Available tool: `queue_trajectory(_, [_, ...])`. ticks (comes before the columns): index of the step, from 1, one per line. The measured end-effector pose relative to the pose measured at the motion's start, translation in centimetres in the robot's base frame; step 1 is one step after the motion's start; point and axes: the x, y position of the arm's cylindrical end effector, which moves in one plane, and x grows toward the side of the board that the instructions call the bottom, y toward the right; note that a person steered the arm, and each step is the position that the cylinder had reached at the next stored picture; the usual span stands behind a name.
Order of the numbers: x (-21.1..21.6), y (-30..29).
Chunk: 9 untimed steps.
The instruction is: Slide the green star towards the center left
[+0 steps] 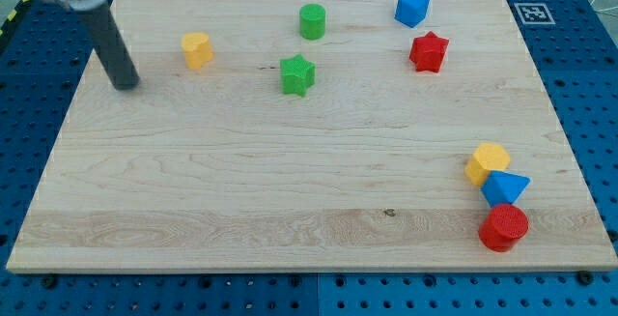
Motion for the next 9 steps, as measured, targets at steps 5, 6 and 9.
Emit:
queue_trajectory(5, [-2.6, 27.9])
queue_trajectory(6, [1.3, 31.3])
queue_trajectory(9, [-1.9, 24.9])
